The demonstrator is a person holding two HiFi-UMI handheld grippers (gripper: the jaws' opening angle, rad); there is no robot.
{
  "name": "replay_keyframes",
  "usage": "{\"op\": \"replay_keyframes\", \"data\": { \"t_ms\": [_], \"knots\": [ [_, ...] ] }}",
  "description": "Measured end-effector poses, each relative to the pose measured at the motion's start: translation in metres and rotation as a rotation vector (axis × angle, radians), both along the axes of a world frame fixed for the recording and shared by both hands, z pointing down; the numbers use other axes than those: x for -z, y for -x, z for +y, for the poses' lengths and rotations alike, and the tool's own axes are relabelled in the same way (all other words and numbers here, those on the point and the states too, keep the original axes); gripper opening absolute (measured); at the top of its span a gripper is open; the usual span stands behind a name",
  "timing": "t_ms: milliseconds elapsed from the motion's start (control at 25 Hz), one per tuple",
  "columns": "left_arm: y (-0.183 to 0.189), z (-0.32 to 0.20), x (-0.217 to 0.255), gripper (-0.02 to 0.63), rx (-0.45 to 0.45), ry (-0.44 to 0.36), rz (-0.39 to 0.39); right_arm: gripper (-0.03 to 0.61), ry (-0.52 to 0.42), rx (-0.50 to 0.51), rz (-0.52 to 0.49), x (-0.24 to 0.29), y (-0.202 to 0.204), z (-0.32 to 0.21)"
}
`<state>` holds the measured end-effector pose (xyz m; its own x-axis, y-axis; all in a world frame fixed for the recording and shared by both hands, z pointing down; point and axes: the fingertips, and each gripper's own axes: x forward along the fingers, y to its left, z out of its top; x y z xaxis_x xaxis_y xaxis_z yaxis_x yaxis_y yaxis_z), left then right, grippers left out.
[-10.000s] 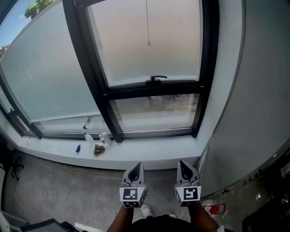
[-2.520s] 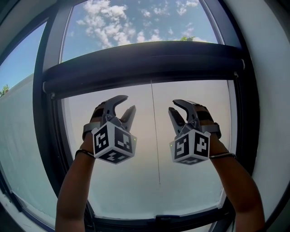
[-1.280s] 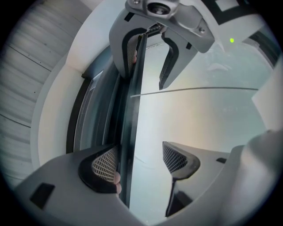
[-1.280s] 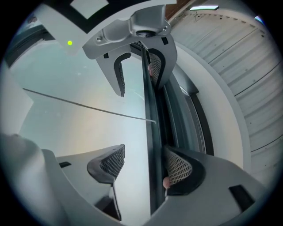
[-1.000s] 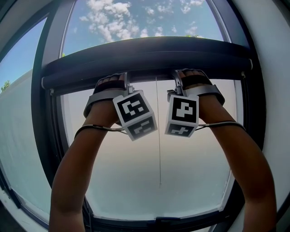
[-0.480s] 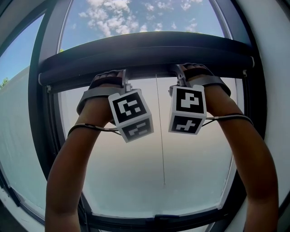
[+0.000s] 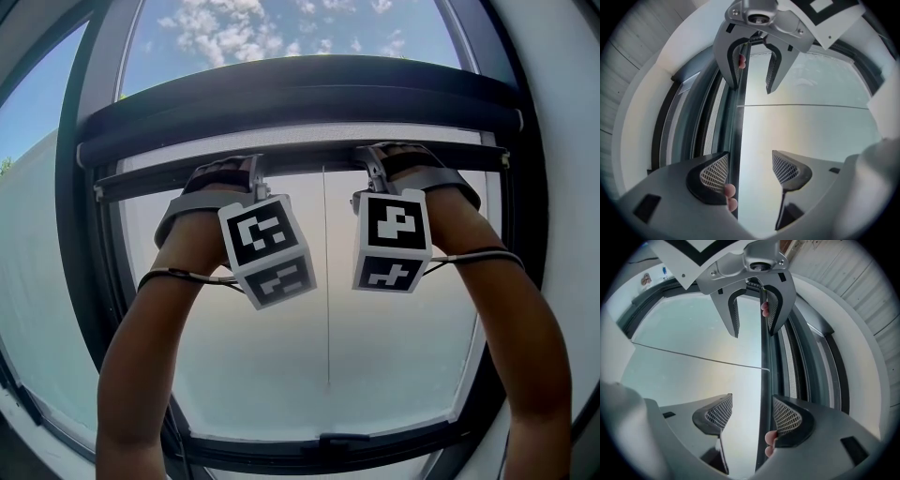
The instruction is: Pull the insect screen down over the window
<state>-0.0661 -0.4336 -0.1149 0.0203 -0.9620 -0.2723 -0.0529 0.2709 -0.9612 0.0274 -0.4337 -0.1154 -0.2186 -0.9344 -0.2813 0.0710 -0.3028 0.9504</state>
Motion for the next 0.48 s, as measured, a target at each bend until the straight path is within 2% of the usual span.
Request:
{"op": "replay_keyframes", "data": {
  "t_ms": [480],
  "knots": [
    [0.0,0.005,-0.058,0.292,-0.056,0.129,0.0,0.261,0.072,-0.006,0.004,-0.055,0.001,0.003]
  ]
}}
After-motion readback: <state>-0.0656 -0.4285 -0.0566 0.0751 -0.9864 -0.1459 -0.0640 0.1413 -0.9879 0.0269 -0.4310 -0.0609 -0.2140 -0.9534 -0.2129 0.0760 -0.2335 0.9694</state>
